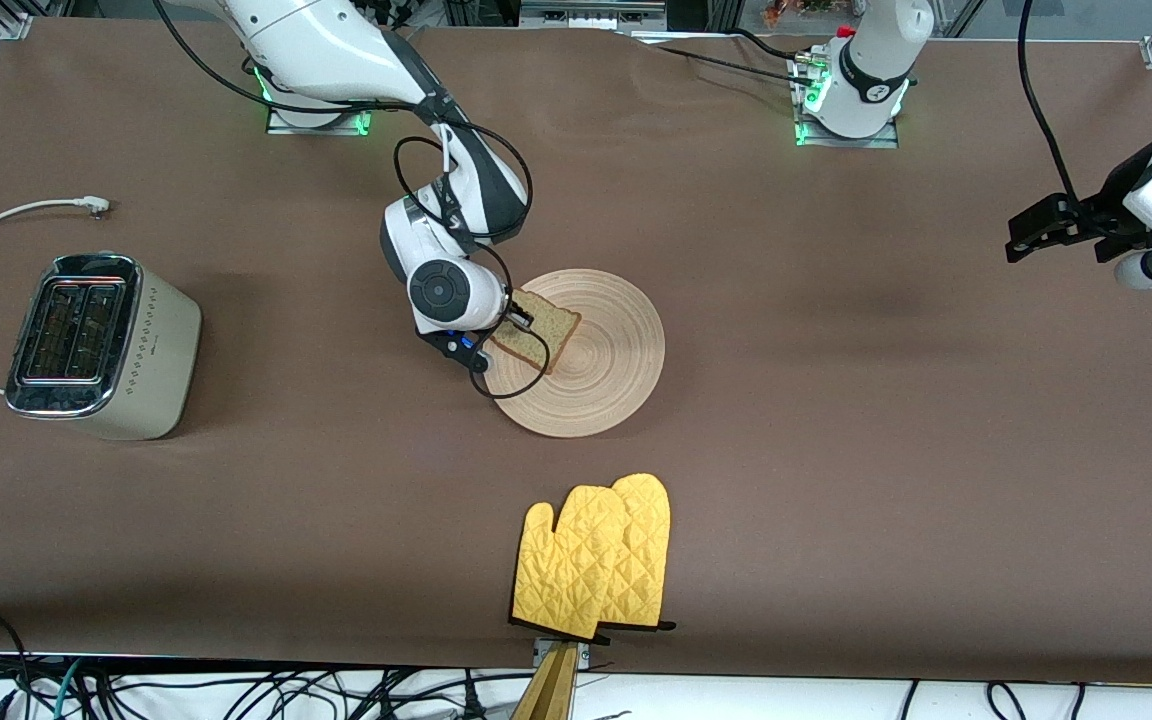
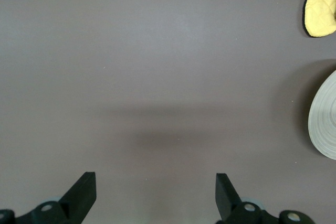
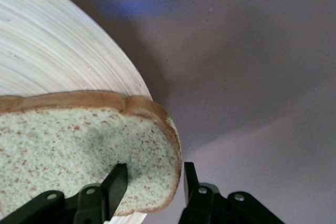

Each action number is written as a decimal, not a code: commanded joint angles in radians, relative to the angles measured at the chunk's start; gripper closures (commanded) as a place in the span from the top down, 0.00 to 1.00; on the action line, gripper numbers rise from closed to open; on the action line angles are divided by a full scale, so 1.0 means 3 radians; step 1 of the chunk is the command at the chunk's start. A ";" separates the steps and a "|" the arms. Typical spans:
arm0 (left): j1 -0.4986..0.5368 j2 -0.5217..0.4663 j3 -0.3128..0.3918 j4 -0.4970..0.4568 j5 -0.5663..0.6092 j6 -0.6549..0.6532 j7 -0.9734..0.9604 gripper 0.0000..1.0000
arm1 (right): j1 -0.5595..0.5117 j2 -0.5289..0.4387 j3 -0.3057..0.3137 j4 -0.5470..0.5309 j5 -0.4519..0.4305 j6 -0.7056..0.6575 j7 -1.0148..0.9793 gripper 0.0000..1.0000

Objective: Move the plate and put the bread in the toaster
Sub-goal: 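Close the right gripper on the bread slice crust edge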

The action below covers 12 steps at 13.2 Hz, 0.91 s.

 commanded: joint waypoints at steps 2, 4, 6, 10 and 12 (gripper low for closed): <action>0.0020 0.0049 -0.0010 0.0123 -0.0038 -0.0078 0.0025 1.00 | 0.0012 0.0063 -0.0010 0.0068 0.0016 0.0012 0.0012 0.48; 0.0020 0.0049 -0.0010 0.0123 -0.0038 -0.0078 0.0025 1.00 | 0.0012 0.0063 -0.0010 0.0068 0.0016 0.0017 0.0012 0.41; 0.0020 0.0049 -0.0010 0.0128 -0.0038 -0.0078 0.0025 1.00 | 0.0017 0.0063 -0.0010 0.0068 0.0016 0.0012 0.0012 0.24; 0.0020 0.0049 -0.0010 0.0123 -0.0038 -0.0078 0.0025 1.00 | 0.0017 0.0063 -0.0005 0.0104 0.0037 0.0012 0.0022 0.00; 0.0020 0.0049 -0.0010 0.0123 -0.0043 -0.0078 0.0025 1.00 | 0.0017 0.0063 -0.0010 0.0114 0.0037 0.0012 0.0022 0.00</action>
